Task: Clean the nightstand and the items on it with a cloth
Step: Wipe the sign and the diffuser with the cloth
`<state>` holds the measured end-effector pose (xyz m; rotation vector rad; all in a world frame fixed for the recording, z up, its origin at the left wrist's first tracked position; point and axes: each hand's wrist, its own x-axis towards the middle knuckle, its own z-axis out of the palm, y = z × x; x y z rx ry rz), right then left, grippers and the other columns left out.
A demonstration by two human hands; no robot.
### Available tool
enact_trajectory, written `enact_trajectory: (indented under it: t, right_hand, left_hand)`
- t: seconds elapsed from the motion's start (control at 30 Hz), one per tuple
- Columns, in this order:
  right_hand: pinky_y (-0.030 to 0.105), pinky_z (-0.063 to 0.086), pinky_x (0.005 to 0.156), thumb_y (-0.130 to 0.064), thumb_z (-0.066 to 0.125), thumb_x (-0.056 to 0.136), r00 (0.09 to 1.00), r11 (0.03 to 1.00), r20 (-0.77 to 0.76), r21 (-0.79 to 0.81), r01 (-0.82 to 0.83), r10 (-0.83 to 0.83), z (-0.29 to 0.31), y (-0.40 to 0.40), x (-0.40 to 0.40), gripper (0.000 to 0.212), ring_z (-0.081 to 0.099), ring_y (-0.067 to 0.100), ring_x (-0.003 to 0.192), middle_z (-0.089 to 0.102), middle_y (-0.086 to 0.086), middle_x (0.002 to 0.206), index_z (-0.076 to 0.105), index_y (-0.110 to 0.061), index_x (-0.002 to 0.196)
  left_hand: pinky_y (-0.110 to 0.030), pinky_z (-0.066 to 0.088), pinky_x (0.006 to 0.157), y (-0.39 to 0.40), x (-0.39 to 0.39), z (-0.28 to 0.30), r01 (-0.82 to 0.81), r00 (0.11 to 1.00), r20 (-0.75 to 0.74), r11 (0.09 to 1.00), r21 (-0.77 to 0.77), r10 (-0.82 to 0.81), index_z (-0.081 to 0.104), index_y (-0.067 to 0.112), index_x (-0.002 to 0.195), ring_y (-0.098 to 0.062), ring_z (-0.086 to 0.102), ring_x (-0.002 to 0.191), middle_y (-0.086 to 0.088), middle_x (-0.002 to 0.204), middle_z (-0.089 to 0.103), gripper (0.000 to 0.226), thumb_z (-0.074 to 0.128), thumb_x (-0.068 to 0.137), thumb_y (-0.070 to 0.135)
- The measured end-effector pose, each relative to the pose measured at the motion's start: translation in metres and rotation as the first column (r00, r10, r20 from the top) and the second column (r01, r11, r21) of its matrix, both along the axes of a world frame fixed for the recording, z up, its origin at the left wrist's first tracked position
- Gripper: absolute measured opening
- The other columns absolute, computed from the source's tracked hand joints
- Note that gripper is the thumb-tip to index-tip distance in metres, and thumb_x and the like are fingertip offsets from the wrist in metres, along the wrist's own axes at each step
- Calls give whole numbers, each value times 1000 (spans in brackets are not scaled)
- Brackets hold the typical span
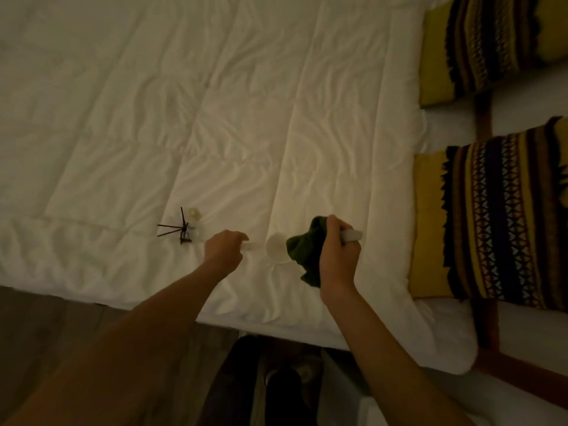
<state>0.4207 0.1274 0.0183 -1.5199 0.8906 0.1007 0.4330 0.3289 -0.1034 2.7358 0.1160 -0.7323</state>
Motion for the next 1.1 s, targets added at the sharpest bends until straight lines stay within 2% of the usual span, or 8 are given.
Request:
enact_trajectory:
  t: [0.17, 0.37, 0.5, 0.63, 0.77, 0.9, 1.0, 1.1]
  right_hand:
    - [33, 59, 78, -48, 61, 96, 999, 1000, -32, -6, -23, 23, -52, -4, 9, 15, 70, 14, 92, 73, -4, 96, 69, -36, 96]
    - [25, 55, 67, -47, 61, 96, 998, 1000, -68, 1, -13, 13, -74, -5, 3, 15, 71, 6, 79, 73, -12, 82, 70, -36, 92]
    - [27, 56, 68, -46, 63, 95, 998, 999, -55, 36, -16, 18, -67, 0, 9, 14, 71, 1, 75, 74, -15, 79, 71, -40, 86]
    - [32, 58, 71, -46, 64, 94, 999, 997, -21, 66, -25, 27, -51, 9, 19, 14, 72, 3, 76, 75, -13, 81, 72, -39, 86]
    - [30, 57, 68, -45, 62, 95, 996, 993, 10, 79, -92, 91, -40, 22, 27, 15, 72, 3, 75, 75, -13, 80, 73, -38, 88]
    - [29, 57, 69, -44, 61, 95, 988, 985, 34, 84, -151, 148, -43, 32, 35, 18, 72, 2, 75, 74, -15, 78, 72, -43, 80]
    - [30, 59, 71, -44, 61, 94, 986, 982, 38, 94, -165, 162, -53, 36, 34, 17, 73, 5, 78, 74, -13, 80, 72, -40, 82]
    - [30, 59, 72, -40, 61, 97, 987, 983, 24, 94, -161, 159, -62, 40, 28, 14, 72, 4, 79, 74, -13, 81, 71, -32, 91]
  left_hand:
    - [-37, 53, 84, 11, 7, -55, 7, 1000, 25, 1000, 17, -8, 69, 33, 124, -29, 67, 104, -7, 115, 70, 43, 60, 90, 8]
    - [-39, 52, 88, 16, 1, -81, 25, 999, 38, 999, -20, -24, 68, 26, 126, -31, 63, 111, -11, 122, 67, 44, 55, 91, 2]
    - [-40, 48, 98, 23, -6, -71, 31, 998, 61, 999, -43, -29, 55, 18, 139, -28, 47, 133, -5, 144, 54, 63, 56, 82, -7]
    - [-43, 46, 106, 39, -33, -55, -158, 986, 41, 985, -74, 162, 39, 17, 149, -25, 31, 145, -4, 157, 36, 71, 58, 84, -4]
    - [-45, 50, 97, 61, -64, -52, -350, 936, -7, 933, -89, 351, 42, 12, 143, -28, 44, 131, -9, 146, 45, 57, 61, 89, 13]
    - [-46, 51, 90, 86, -65, -67, -547, 835, -1, 831, -102, 550, 43, 6, 139, -34, 54, 119, -15, 134, 50, 59, 68, 88, 25]
    - [-48, 49, 95, 98, -42, -81, -656, 744, 43, 740, -148, 667, 44, 3, 138, -39, 53, 120, -20, 136, 48, 66, 75, 84, 26]
    - [-49, 48, 101, 102, -17, -94, -685, 707, 48, 700, -201, 705, 49, 2, 136, -37, 50, 125, -20, 138, 46, 67, 78, 82, 30]
